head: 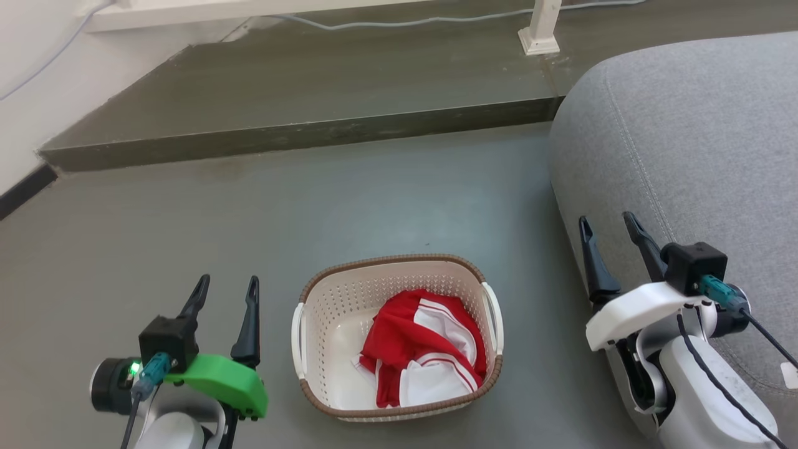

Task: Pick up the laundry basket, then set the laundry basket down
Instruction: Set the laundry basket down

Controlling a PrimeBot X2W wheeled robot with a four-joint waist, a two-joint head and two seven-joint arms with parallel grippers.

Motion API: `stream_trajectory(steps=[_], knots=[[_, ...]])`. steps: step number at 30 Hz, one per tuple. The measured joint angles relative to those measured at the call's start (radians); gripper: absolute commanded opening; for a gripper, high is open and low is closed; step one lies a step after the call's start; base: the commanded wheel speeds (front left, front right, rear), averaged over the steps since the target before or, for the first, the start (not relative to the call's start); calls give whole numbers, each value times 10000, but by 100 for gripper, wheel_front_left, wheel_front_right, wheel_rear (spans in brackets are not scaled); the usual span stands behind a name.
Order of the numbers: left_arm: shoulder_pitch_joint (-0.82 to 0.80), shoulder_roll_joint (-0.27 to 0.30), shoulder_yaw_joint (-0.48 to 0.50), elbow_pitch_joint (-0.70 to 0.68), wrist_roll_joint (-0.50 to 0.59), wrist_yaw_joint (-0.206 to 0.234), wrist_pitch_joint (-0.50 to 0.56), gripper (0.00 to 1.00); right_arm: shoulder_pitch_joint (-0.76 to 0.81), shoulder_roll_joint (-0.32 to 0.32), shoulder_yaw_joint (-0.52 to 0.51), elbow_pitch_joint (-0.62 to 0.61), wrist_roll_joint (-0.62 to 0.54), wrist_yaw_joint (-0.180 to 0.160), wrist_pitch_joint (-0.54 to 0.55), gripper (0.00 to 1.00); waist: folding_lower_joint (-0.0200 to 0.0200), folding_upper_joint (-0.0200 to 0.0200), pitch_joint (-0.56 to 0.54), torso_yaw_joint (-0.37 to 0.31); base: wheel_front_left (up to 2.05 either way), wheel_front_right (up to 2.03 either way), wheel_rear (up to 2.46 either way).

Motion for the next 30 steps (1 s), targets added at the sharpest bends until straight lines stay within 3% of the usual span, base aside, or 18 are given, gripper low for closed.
stream_trajectory(steps=[14,30], knots=[[1480,-255,1041,-761,619,61,0,100,1034,-8,-94,-543,-203,-96,0,100,0,0,-480,7,0,0,0],[2336,-635,1453,-1421,1269,79,21,100,1453,-31,0,-786,-326,-104,0,100,0,0,-712,-62,0,0,0]])
